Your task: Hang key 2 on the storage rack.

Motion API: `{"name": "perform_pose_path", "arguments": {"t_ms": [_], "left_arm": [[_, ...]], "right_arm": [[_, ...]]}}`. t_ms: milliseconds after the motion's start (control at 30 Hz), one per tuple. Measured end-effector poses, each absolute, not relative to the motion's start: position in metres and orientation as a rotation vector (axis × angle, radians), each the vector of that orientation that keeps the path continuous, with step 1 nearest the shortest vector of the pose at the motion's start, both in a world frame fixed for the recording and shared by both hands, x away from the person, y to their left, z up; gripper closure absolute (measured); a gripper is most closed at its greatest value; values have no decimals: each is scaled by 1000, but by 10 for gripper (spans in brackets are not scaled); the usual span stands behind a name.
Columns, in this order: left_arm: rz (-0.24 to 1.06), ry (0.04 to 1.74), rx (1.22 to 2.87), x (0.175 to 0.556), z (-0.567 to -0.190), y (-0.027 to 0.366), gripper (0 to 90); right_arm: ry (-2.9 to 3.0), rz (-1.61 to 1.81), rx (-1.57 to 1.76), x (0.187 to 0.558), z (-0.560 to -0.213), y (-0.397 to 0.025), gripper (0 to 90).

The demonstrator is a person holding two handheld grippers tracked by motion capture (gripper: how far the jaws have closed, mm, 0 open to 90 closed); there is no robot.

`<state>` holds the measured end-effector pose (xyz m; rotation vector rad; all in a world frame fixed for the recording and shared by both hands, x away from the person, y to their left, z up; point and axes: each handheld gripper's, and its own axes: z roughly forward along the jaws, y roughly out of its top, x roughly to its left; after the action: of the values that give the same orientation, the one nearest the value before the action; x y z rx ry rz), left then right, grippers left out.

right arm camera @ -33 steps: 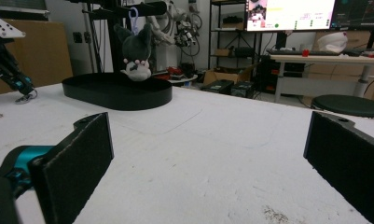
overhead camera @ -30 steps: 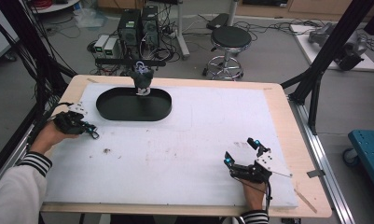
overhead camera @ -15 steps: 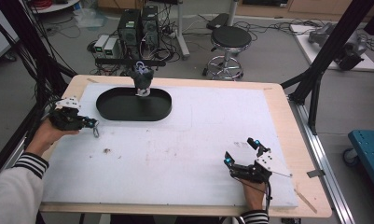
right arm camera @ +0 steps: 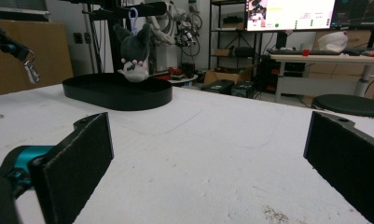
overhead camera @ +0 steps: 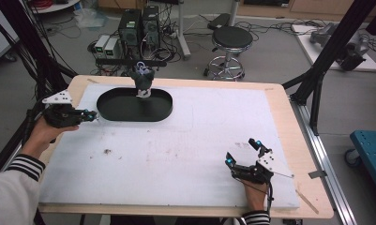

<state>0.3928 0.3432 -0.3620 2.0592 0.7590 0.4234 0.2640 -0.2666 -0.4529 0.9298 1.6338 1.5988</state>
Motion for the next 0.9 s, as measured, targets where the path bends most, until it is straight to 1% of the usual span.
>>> {"name": "perform_pose_path", "arguments": {"t_ms": [233,433,900], "left_arm": [[465,732,2024,392,-334,335,880],[488,705,2027,394,-313,325,880],[521,681,2019,408,-280,308,880]], "right_arm": [[1635,1598,927,264,-453,-266,6],[1634,1598,924,264,-453,-267,6],[1632,1602,926,264,-453,-267,6]]}}
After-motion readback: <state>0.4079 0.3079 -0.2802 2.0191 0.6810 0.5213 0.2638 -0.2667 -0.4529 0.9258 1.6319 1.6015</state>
